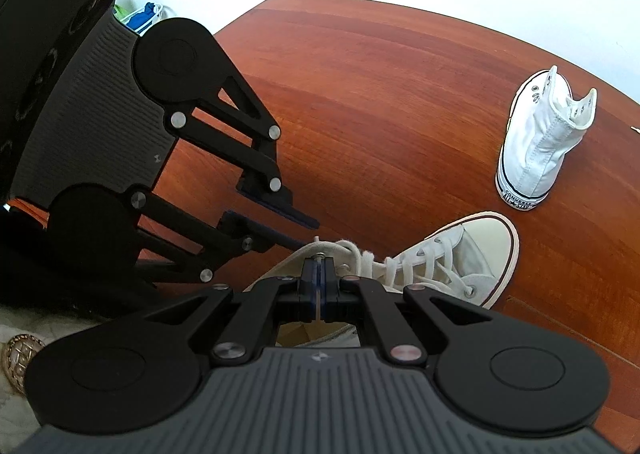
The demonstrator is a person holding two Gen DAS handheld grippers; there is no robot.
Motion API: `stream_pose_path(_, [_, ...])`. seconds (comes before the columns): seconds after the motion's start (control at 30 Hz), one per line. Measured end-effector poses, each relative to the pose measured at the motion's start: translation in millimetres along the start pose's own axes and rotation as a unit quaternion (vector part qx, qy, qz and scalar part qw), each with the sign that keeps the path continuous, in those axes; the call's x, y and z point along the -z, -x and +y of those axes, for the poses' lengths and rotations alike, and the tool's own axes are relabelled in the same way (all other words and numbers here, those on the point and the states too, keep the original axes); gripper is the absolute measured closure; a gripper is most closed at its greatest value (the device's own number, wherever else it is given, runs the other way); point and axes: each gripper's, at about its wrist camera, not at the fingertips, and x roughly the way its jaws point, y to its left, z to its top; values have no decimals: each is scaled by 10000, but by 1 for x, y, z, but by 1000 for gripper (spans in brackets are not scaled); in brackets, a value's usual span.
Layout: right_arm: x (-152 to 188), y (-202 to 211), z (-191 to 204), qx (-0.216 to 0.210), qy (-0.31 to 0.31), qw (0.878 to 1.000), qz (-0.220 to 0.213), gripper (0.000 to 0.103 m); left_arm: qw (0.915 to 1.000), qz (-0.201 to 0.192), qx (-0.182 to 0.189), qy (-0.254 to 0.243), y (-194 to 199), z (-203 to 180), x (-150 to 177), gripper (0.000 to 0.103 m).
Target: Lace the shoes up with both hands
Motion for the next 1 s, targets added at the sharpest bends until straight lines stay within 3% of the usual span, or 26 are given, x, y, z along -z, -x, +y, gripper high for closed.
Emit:
stream_pose_path(0.73, [3,3,0,167,-298,9993,-146,101,9968,-132,132,-779,-2,-2,-5,92])
stream_pose_path(1.0, [4,4,3,287,-291,9990,-178,100,9983,-149,147,-537,0,-5,-3,100])
